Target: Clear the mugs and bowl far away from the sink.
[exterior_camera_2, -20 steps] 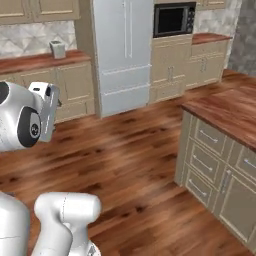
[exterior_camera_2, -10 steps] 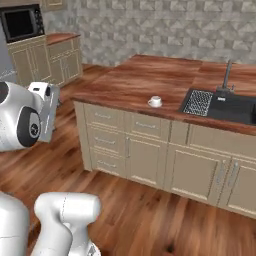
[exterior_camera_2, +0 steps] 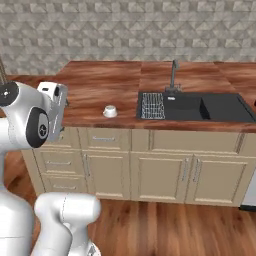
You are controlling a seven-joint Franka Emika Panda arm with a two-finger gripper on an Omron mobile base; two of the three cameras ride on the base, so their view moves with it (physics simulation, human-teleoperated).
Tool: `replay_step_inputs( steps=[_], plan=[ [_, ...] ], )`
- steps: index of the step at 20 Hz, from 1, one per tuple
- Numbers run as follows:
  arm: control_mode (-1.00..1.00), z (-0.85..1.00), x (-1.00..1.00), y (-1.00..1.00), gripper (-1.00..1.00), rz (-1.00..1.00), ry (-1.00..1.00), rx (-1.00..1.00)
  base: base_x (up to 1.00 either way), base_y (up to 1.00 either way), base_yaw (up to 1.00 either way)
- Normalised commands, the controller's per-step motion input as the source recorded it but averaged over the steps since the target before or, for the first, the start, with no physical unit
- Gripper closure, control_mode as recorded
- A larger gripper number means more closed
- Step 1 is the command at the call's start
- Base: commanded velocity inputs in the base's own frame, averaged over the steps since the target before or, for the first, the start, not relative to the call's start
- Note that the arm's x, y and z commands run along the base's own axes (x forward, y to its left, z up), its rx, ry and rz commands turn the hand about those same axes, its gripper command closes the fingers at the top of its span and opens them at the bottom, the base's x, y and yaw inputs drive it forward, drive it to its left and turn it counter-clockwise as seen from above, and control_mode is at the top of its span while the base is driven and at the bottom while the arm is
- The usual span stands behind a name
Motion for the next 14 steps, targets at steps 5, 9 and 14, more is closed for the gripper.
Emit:
replay_step_inputs(
  steps=[5,9,14],
  plan=[
    [1.00,0.00,0.00,0.00,-1.00,0.00,0.00,0.00,1.00,1.00,-0.34],
    [1.00,0.00,0.00,0.00,-1.00,0.00,0.00,0.00,1.00,0.61,-0.23],
    [1.00,0.00,0.00,0.00,-1.00,0.00,0.00,0.00,0.87,-0.01,-0.07]
  ],
)
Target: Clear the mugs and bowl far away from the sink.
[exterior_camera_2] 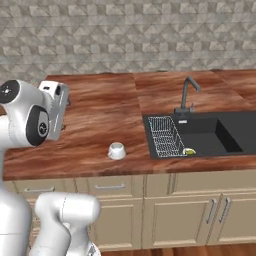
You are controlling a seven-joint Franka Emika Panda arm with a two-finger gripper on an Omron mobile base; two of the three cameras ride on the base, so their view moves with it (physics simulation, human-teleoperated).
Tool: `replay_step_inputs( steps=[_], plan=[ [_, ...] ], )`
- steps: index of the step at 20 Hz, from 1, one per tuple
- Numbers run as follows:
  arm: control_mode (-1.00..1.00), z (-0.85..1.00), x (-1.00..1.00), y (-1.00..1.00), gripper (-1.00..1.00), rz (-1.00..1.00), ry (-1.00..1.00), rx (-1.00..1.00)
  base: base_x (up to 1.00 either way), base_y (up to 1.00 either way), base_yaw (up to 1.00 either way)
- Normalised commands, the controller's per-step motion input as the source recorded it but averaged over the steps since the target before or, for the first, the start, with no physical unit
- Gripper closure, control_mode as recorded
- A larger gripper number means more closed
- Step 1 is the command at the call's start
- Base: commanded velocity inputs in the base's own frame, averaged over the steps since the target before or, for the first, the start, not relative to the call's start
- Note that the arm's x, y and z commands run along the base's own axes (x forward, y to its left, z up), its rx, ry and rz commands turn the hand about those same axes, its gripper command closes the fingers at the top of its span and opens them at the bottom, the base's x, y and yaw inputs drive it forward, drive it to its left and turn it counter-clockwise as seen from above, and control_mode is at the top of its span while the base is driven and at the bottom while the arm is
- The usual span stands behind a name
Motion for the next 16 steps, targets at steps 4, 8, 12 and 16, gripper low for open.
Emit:
replay_step_inputs(
  steps=[4,8,12,16],
  plan=[
    [1.00,0.00,0.00,0.00,-1.00,0.00,0.00,0.00,0.18,-0.23,0.00],
    [-1.00,-0.28,0.00,-0.07,-1.00,-0.22,0.05,0.09,0.00,0.00,0.00],
    [-1.00,-0.47,0.00,-0.19,-1.00,-0.52,0.05,0.12,0.00,0.00,0.00],
    [-1.00,-0.34,0.00,-0.38,-1.00,-0.09,0.02,0.06,0.00,0.00,0.00]
  ],
)
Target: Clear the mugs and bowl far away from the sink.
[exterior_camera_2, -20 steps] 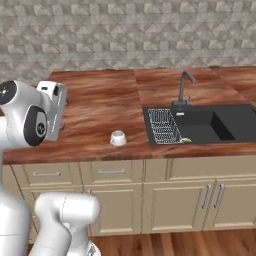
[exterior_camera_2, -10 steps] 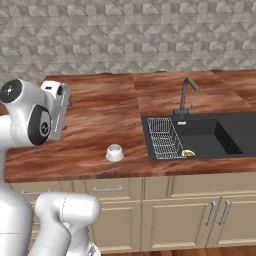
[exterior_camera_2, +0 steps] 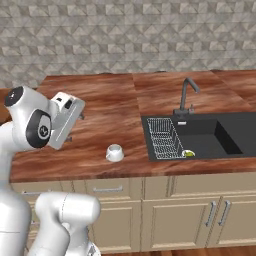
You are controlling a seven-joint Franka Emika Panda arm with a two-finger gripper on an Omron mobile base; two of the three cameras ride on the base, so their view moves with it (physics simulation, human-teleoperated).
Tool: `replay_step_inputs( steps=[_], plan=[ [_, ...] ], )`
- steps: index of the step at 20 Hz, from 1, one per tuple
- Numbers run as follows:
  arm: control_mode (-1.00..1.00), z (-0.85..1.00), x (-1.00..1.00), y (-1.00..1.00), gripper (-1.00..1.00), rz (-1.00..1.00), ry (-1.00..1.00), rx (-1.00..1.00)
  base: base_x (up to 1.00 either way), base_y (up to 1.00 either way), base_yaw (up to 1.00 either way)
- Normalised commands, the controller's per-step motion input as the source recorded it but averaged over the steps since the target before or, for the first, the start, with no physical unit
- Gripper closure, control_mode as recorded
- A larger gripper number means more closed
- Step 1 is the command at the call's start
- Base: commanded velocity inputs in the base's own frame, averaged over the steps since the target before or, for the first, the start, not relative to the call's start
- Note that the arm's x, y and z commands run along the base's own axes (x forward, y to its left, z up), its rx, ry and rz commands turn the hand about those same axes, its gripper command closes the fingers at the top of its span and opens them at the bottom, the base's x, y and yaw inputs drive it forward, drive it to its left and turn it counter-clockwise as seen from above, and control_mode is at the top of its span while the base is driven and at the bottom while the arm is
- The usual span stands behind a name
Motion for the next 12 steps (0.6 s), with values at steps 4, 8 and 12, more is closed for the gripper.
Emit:
replay_step_inputs(
  steps=[4,8,12],
  plan=[
    [-1.00,-0.45,0.08,-0.43,-1.00,-0.32,0.08,0.24,0.00,0.00,0.00],
    [-1.00,-0.66,0.06,-0.29,-1.00,-0.43,0.03,0.34,0.00,0.00,0.00],
    [-1.00,-0.54,0.00,-0.06,-1.00,-0.37,0.00,0.30,0.00,0.00,0.00]
  ],
)
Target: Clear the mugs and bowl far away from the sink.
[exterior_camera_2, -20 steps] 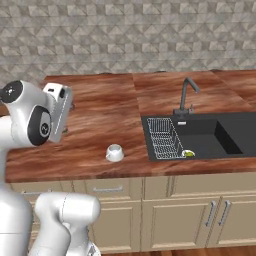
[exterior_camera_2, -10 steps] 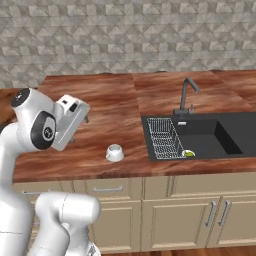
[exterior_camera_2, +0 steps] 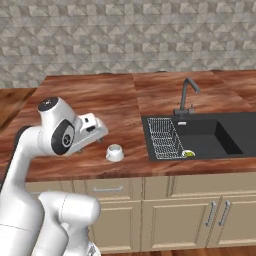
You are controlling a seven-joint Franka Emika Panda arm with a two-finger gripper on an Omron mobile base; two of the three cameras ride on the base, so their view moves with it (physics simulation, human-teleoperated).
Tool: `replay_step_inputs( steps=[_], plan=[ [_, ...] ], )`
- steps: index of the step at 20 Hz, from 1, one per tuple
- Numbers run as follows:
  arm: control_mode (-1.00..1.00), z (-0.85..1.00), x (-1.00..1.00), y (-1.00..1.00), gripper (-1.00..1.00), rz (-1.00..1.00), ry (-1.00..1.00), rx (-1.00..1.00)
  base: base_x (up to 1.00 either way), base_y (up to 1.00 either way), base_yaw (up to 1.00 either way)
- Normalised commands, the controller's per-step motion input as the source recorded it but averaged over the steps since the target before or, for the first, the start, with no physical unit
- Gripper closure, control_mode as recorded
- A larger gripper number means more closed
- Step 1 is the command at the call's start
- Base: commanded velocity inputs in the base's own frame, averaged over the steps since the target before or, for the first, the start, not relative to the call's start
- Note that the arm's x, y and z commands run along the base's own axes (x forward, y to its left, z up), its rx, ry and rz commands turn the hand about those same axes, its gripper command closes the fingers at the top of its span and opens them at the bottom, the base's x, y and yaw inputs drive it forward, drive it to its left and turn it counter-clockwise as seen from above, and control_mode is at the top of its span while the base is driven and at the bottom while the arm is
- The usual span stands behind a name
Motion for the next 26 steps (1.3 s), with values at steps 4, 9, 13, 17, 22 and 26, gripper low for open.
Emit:
replay_step_inputs(
  steps=[4,9,13,17,22,26],
  plan=[
    [-1.00,-0.21,0.00,-0.05,-1.00,-0.22,-0.07,0.17,0.00,0.00,0.00],
    [-1.00,-0.16,0.01,0.00,-1.00,-0.11,-0.12,0.06,0.00,0.00,0.00],
    [-1.00,-0.42,0.07,0.00,-1.00,-0.19,-0.13,0.17,0.00,0.00,0.00],
    [-1.00,-0.43,0.16,0.00,-1.00,-0.26,-0.08,0.24,0.00,0.00,0.00],
    [-1.00,-0.36,0.18,0.00,-1.00,-0.29,-0.01,0.32,0.00,0.00,0.00],
    [-1.00,-0.04,0.31,0.02,-1.00,-0.17,0.00,0.15,0.00,0.00,0.00]
  ],
)
